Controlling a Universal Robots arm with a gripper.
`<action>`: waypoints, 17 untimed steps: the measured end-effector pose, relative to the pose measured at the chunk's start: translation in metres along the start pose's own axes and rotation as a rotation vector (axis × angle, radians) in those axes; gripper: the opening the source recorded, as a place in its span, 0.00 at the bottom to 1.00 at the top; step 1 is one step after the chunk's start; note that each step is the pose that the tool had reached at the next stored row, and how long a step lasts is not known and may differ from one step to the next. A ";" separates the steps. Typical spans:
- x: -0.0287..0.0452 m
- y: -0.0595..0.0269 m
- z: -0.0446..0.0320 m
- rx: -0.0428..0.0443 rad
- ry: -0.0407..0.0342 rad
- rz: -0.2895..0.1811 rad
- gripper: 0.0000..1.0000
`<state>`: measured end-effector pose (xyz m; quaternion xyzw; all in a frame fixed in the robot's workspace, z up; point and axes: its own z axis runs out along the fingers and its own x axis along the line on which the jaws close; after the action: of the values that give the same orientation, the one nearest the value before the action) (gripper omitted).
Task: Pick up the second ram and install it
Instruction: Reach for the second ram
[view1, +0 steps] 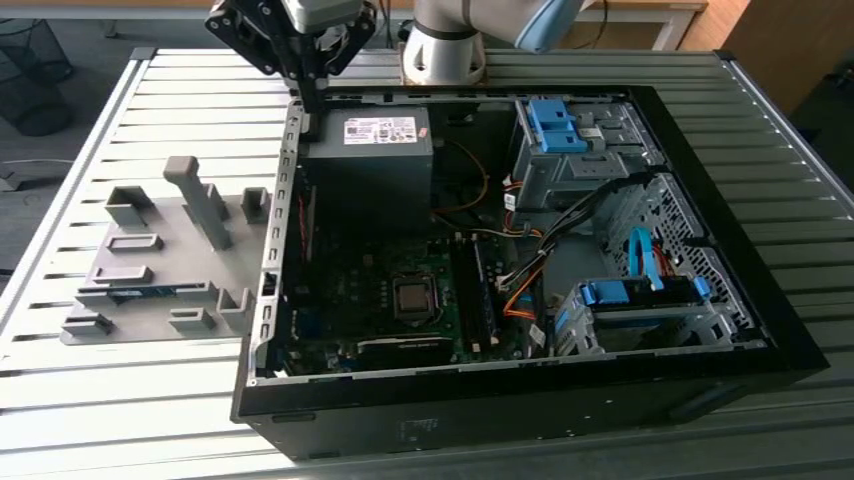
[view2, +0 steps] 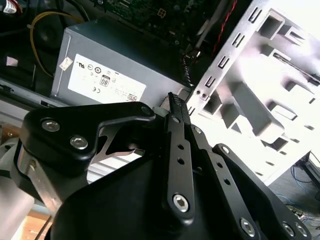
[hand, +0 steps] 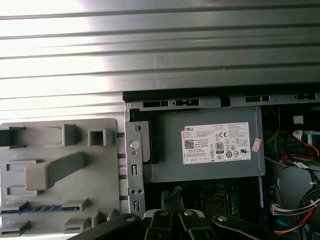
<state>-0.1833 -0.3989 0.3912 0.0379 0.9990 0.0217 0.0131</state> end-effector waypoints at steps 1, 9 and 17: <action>0.0014 -0.0001 0.0000 0.0000 0.0000 0.000 0.11; 0.0104 -0.0008 0.0002 0.0000 0.0001 0.000 0.11; 0.0196 -0.0015 0.0005 0.0001 0.0003 0.000 0.11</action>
<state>-0.2029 -0.3989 0.3902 0.0379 0.9990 0.0217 0.0129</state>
